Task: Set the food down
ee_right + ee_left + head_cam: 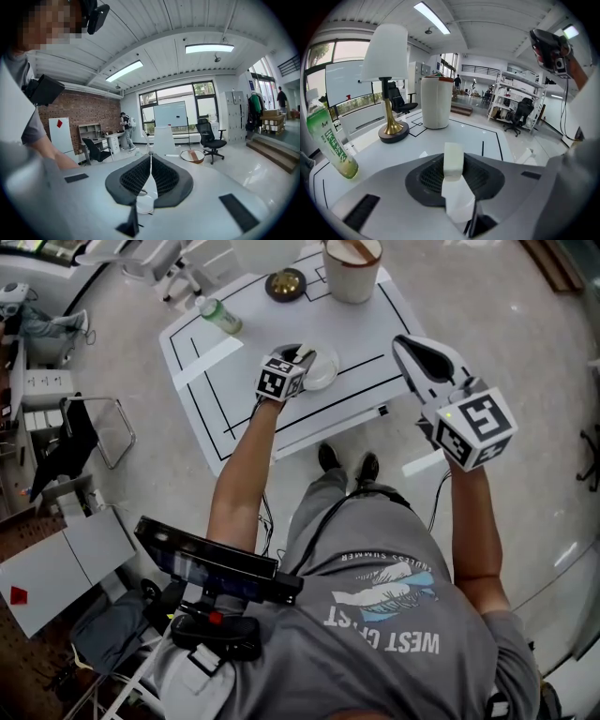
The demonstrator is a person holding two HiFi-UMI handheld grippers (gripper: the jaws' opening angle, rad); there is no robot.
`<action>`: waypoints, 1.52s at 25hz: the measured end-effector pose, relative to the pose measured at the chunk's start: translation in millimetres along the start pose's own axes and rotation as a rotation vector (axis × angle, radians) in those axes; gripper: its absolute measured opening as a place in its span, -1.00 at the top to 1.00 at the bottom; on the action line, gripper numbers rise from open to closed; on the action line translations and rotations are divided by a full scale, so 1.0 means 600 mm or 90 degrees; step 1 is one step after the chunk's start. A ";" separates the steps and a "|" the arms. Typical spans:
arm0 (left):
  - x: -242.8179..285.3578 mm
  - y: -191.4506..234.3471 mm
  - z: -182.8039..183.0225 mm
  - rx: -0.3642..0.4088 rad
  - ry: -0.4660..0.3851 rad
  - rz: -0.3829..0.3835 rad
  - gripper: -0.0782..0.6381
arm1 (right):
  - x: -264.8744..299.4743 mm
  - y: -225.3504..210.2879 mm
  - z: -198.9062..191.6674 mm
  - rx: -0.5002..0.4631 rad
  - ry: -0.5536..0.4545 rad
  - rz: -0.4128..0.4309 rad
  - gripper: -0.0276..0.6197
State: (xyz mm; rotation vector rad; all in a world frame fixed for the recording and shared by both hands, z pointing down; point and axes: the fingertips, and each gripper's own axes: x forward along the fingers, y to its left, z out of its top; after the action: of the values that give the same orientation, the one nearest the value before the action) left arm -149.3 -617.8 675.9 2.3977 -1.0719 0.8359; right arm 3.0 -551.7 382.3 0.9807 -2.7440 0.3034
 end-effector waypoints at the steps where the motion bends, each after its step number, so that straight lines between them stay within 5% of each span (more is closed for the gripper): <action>1: 0.005 -0.001 -0.007 0.009 0.011 0.002 0.49 | 0.000 -0.001 -0.004 0.002 0.003 -0.002 0.89; 21: 0.067 0.006 -0.093 0.309 0.172 0.096 0.49 | 0.002 -0.010 -0.043 0.015 0.042 -0.020 0.89; 28: 0.078 -0.002 -0.089 0.450 0.194 0.117 0.49 | -0.001 -0.010 -0.050 0.018 0.050 -0.022 0.89; 38: 0.074 -0.018 -0.101 0.446 0.205 0.081 0.40 | -0.007 -0.013 -0.052 0.022 0.045 -0.022 0.89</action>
State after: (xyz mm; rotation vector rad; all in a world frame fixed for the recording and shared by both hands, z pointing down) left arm -139.5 -601.2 749.4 2.5849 -0.9041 1.8184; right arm 15.1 -547.1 411.9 1.0052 -2.6644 0.3745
